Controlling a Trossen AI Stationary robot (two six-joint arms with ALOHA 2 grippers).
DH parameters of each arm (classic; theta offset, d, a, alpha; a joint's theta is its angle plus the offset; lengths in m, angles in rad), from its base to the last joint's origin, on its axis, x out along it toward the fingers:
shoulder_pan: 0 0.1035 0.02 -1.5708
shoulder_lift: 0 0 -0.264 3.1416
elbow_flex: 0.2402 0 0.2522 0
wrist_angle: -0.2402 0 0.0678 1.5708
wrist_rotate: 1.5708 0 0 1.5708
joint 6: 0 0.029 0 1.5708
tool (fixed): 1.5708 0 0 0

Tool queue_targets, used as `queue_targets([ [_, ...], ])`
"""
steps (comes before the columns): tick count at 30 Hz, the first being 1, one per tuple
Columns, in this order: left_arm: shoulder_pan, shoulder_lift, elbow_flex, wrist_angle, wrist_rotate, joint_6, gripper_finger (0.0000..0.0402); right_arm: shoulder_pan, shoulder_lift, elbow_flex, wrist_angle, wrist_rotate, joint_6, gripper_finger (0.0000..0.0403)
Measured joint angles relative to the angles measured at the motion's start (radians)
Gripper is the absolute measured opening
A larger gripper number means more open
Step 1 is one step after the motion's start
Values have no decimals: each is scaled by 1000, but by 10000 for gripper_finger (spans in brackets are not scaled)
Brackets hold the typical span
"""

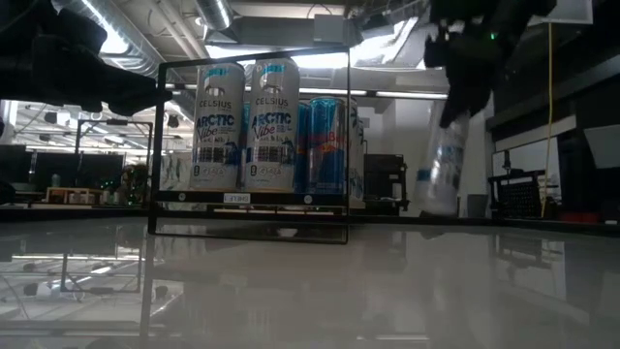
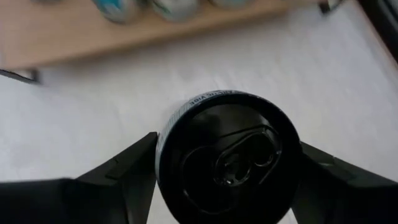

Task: Place canned beverage on shelf
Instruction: Put the blue soda can on the shelf aligned with the other blue soda can

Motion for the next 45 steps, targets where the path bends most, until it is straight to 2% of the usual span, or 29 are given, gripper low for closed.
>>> queue_targets([
  [8, 0, 0, 0, 0, -2, 0, 302, 125, 38, 173, -54, 30, 73, 276],
  [18, 0, 0, 0, 0, -3, 0, 302, 253, 255, 486, -176, 30, 71, 269],
  [24, 0, 0, 0, 0, -3, 0, 302, 283, 386, 610, -203, 29, 59, 268],
  [36, 0, 0, 0, 0, -3, 0, 302, 280, 542, 678, -141, 28, 51, 270],
  [45, 0, 0, 0, 0, -3, 0, 302, 281, 573, 679, -102, 28, 51, 272],
])
